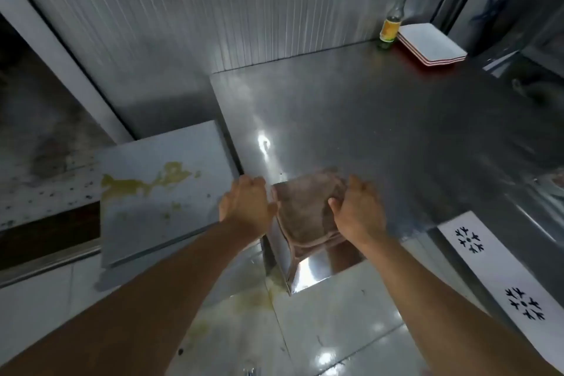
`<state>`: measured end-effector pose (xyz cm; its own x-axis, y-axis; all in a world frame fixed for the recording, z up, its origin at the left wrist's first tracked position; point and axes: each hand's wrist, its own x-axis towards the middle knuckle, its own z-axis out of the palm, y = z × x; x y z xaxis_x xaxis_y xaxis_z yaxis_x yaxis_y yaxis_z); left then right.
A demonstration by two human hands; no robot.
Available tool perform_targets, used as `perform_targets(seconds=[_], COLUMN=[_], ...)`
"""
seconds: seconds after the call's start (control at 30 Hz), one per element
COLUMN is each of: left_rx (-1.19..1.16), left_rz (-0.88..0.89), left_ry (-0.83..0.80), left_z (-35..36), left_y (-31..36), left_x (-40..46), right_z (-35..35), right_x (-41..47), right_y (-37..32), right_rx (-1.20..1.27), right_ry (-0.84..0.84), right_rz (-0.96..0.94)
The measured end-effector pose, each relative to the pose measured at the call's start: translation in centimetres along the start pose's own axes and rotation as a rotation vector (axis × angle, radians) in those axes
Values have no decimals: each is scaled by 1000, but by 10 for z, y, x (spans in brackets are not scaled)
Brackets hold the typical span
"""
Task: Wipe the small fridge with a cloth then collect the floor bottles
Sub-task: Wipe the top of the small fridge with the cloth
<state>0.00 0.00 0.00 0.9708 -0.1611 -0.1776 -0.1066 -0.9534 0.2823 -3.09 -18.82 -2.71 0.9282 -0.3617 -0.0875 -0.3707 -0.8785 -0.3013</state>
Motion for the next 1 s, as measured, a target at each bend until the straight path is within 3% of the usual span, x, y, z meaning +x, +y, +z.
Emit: perform_targets(seconds=[0.13, 0.33, 0.6, 0.67, 0.73, 0.8, 0.87, 1.0], left_rx=[57, -220, -924, -1103, -1207, -1181, -978, -467], left_rz=[-67, -99, -497, -592, -531, -351, -185, -104], left_ry=[-27, 16, 143, 164, 141, 16, -79, -4], left_z=[18, 20, -23, -40, -58, -72, -81, -82], left_y=[10, 16, -28, -51, -77, -104, -130, -174], left_x=[22, 26, 19, 12, 2, -8, -17, -24], right_z=[8, 1, -23, -31, -37, -39, -34, -13], right_x=[17, 32, 33, 26, 18, 9, -4, -34], right_y=[-1, -11, -65, -89, -112, -133, -156, -195], right_rx=[-81, 49, 775, 863, 922, 778, 573, 321], right_ry=[79, -25, -130, -249, -439, -512, -484, -412], right_rz=[1, 1, 13, -65, -168, -297, -380, -449])
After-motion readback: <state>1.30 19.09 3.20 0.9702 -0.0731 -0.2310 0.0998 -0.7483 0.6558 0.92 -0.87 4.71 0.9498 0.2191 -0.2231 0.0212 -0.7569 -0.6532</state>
